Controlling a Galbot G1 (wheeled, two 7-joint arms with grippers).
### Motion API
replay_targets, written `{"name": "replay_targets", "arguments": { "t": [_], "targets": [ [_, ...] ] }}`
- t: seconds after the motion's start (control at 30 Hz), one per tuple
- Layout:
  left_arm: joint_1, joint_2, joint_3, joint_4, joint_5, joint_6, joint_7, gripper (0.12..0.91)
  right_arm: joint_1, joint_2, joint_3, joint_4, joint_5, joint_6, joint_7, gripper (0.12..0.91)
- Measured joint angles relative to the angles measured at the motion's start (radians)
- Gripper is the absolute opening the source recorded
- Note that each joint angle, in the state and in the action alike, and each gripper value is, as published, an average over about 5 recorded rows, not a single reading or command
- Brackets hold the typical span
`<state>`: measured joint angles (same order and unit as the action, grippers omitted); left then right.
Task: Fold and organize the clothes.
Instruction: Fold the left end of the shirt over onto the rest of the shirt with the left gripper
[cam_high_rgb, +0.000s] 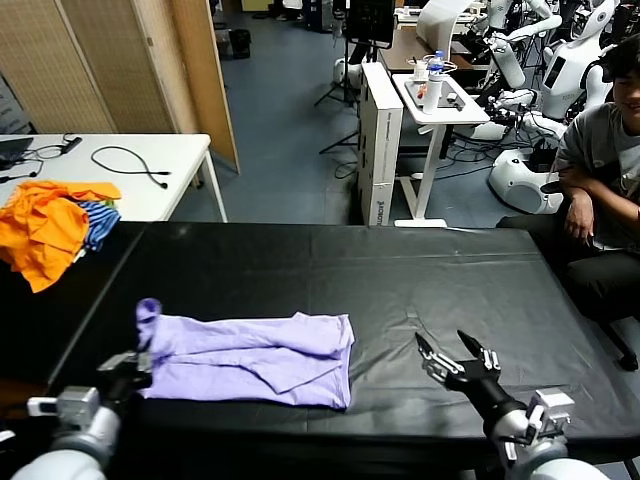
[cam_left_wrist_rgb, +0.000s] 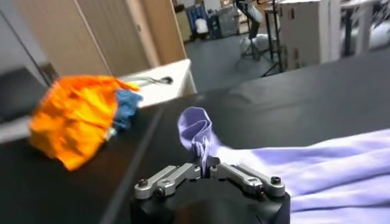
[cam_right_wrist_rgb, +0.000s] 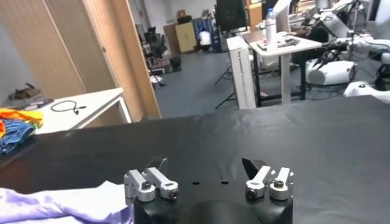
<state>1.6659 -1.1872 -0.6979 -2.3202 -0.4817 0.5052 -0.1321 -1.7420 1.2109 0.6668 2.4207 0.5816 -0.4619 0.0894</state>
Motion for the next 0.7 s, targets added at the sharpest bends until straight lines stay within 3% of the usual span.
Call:
{"name": "replay_targets", "arguments": {
  "t": [0.23, 0.4, 0.7],
  "targets": [
    [-0.068, -0.074, 0.176, -0.034, -0.068, 0.011, -0.01, 0.18, -0.039, 0.036, -0.003, 0.01, -0.023, 0.002, -0.009, 0.907],
    [-0.102, -0.116, 0.281, -0.015, -0.057, 0.004, -0.01, 0.18, -0.048, 0.049, -0.003, 0.015, -0.036, 0.001, -0.013, 0.907],
    [-0.151, -0.169, 0.398, 0.045, -0.046, -0.003, -0.01, 0.18, -0.065, 0.073, -0.009, 0.013, -0.069, 0.003, -0.026, 0.907]
  ]
}}
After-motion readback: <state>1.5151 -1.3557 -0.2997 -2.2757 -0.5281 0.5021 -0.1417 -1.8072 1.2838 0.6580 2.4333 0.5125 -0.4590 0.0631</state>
